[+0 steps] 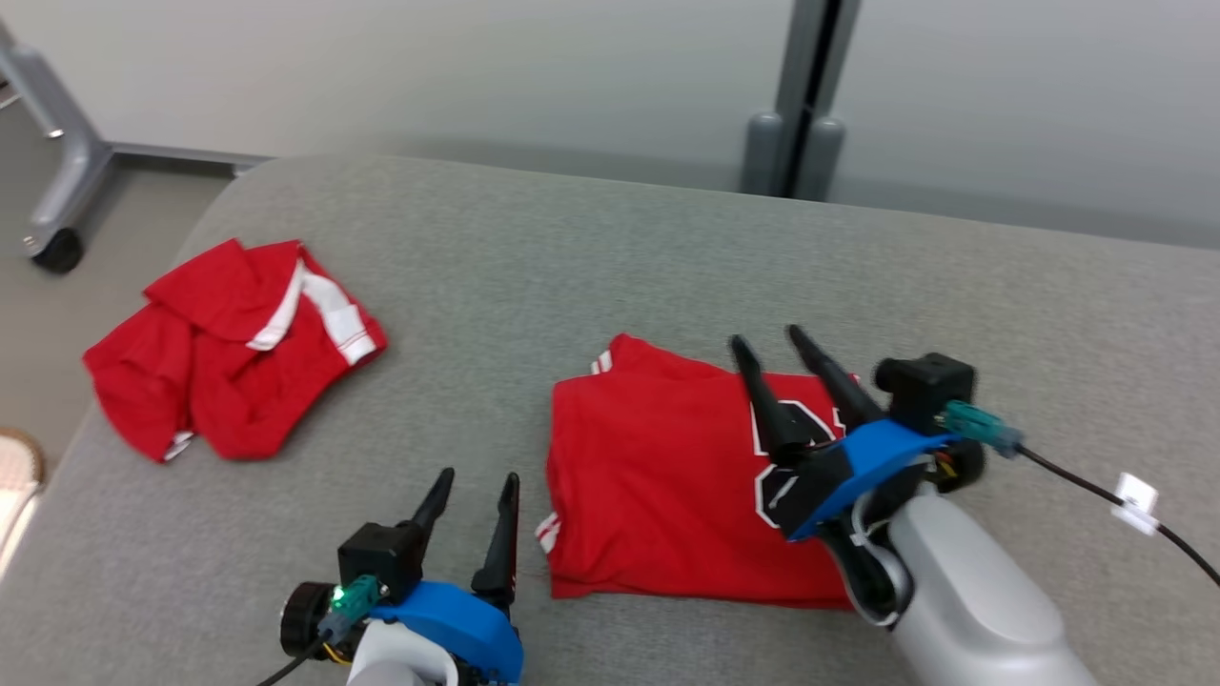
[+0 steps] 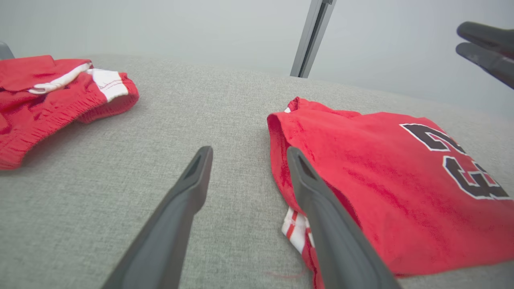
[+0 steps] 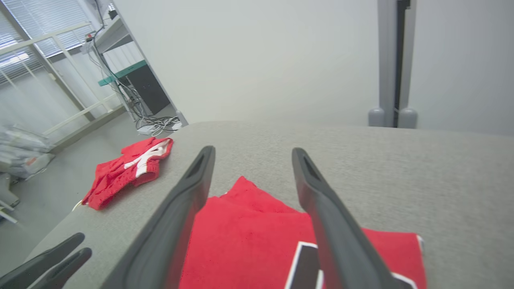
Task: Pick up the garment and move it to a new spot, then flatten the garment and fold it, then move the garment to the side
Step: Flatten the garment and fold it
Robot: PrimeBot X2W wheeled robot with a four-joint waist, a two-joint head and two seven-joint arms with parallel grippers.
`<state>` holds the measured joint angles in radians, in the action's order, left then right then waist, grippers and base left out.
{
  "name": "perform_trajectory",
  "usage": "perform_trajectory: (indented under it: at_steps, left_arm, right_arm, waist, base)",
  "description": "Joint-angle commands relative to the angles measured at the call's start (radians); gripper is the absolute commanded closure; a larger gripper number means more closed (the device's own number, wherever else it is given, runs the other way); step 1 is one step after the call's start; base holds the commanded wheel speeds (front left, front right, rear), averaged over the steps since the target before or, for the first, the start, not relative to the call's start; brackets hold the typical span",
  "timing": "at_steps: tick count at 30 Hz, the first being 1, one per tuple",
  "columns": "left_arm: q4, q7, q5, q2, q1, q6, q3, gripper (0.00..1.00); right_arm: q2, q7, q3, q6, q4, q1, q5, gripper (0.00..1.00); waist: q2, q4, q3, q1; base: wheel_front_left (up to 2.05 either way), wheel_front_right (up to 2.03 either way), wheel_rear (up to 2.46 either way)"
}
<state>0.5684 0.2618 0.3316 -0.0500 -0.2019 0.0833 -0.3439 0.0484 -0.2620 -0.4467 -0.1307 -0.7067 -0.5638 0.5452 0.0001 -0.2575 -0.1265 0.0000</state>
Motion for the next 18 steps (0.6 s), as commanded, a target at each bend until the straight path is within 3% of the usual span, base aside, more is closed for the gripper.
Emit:
perform_trajectory:
  at_steps: [1,4,8,13,18]
  left_arm:
    - [-0.016,0.004,-0.015,-0.001,-0.017,-0.015,0.019,0.0]
    - [-0.039,0.004,-0.041,-0.001,-0.018,-0.034,0.047,0.0]
    - [-0.065,0.004,-0.079,-0.001,-0.008,-0.062,0.096,0.0]
    - [-0.076,0.004,-0.117,0.0,0.024,-0.108,0.148,0.0]
    - [-0.068,0.004,-0.142,-0.001,0.081,-0.116,0.175,0.0]
  right_arm:
    - [0.004,-0.003,0.076,0.0,0.02,0.04,-0.065,0.0]
    - [0.004,-0.003,0.229,0.0,0.061,0.092,-0.181,0.0]
    - [0.003,-0.003,0.356,0.0,0.114,0.162,-0.292,0.0]
    - [0.002,-0.004,0.422,0.0,0.13,0.238,-0.336,0.0]
    - [0.003,-0.004,0.424,0.0,0.116,0.316,-0.365,0.0]
  waist:
    - [-0.0001,0.041,0.014,0.0]
    - [-0.0001,0.089,0.017,0.0]
    - [-0.0001,0.147,0.023,0.0]
    - [-0.0001,0.199,0.045,0.0]
    - [-0.0001,0.232,0.085,0.0]
  base:
    - [0.0,0.0,0.0]
    - [0.0,0.0,0.0]
    - [0.0,0.0,0.0]
    - [0.0,0.0,0.0]
    - [0.0,0.0,0.0]
